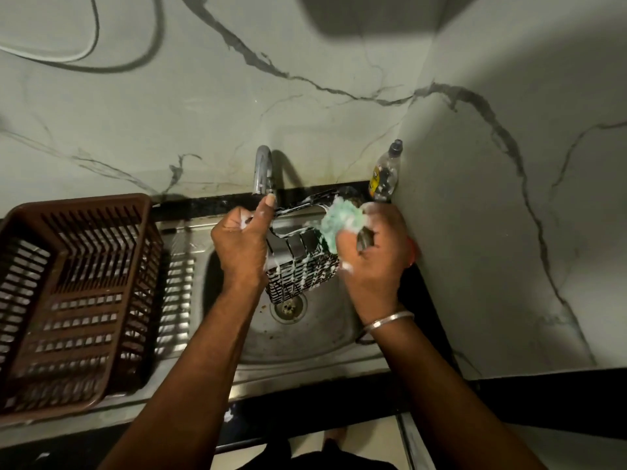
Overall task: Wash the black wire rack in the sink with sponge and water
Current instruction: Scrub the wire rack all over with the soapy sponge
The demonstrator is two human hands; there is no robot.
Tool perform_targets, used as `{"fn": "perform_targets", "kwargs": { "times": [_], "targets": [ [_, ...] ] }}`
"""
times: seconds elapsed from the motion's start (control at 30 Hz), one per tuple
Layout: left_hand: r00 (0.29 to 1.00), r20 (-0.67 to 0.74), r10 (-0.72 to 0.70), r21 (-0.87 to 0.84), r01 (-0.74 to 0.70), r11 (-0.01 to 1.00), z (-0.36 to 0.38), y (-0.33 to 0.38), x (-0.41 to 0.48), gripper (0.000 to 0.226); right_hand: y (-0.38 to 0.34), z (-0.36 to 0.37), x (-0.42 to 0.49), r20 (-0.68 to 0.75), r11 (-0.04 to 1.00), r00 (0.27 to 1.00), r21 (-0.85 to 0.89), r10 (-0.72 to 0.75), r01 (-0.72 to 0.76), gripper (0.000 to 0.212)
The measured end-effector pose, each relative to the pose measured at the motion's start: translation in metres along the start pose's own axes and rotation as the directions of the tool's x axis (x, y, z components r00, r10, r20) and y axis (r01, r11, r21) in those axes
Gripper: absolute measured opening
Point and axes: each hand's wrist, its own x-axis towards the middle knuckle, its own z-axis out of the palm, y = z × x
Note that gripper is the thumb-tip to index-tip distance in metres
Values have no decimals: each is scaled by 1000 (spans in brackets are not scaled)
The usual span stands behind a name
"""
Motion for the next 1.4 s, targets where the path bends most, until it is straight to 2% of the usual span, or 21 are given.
{"fn": "perform_targets", "kwargs": {
  "times": [0.03, 0.07, 0.13, 0.17, 0.2, 0.27, 0.3, 0.37, 0.4, 0.5, 0.57, 0.63, 0.73, 0.8, 0.9, 1.0, 1.03, 1.1, 1.17, 1.3, 1.4],
  "targets": [
    [1000, -4, -3, 2, 3, 1000, 0, 0, -2, 45, -4, 6, 5, 43, 1000, 999, -2, 6, -6, 13],
    [1000, -2, -5, 1, 5, 1000, 0, -1, -3, 46, -7, 11, 3, 147, 995, 985, -33, -85, 91, 12],
    [1000, 15, -2, -23, 2, 1000, 1, -3, -4, 47, -9, 17, -11, 378, 921, 860, -42, -344, 387, 12],
    [1000, 21, 4, -36, -3, 999, 1, -4, -5, 47, -5, 17, -15, 422, 883, 809, -43, -408, 468, 14],
    [1000, 22, 11, -36, -10, 999, 2, -3, -5, 46, 0, 15, -15, 415, 884, 817, -62, -400, 464, 17],
    [999, 19, 28, -18, -28, 999, 2, -2, -4, 46, 8, 12, -14, 305, 939, 909, -105, -283, 327, 20],
    [999, 13, 38, -16, -38, 999, 0, -3, -3, 45, 7, 13, -15, 301, 948, 916, -98, -263, 304, 19],
    [999, 7, 40, -12, -40, 999, -5, -3, -1, 45, -1, 16, -22, 406, 914, 847, -62, -344, 401, 17],
    [999, 5, 34, -6, -34, 999, -8, -4, 0, 45, -5, 16, -21, 409, 916, 840, -24, -356, 400, 18],
    [1000, 5, 27, -8, -27, 1000, -11, -4, 3, 47, 2, 12, 6, 184, 990, 974, -22, -129, 136, 14],
    [999, 4, 44, -19, -44, 999, -12, -3, 2, 49, 7, 15, 21, 156, 994, 986, -90, -55, 69, 16],
    [998, -9, 57, -20, -58, 998, -13, -3, 0, 49, 1, 22, 14, 263, 980, 958, -127, -112, 150, 15],
    [998, -28, 58, -26, -58, 998, -19, -5, 2, 49, -2, 13, 2, 400, 942, 872, -59, -280, 329, 14],
    [997, -56, 51, -27, -53, 998, -21, -6, 4, 50, 0, 7, 5, 418, 913, 838, -46, -350, 405, 16],
    [997, -58, 46, -33, -48, 998, -21, -6, 2, 50, -8, 9, 1, 324, 962, 924, -106, -204, 250, 21],
    [997, -43, 57, -69, -60, 996, -24, -6, 3, 51, -12, 6, -10, 428, 955, 866, -18, -259, 295, 22],
    [998, -45, 54, -87, -58, 995, -26, -6, 5, 52, -10, 3, -4, 404, 970, 887, 9, -225, 242, 19],
    [998, -45, 45, -70, -48, 996, -29, -7, 8, 52, -2, -1, 15, 217, 997, 974, -18, -65, 70, 11],
    [999, -32, 43, -46, -44, 998, -28, -7, 5, 51, 0, 2, 28, 106, 996, 994, -88, -23, 32, 7],
    [998, -16, 66, -50, -67, 997, -25, -4, -2, 50, -1, 17, 20, 400, 973, 898, -59, -180, 221, 22],
    [996, 14, 87, -48, -86, 995, -27, -4, -2, 48, 9, 16, 23, 311, 988, 945, -80, -100, 131, 17]
  ]
}}
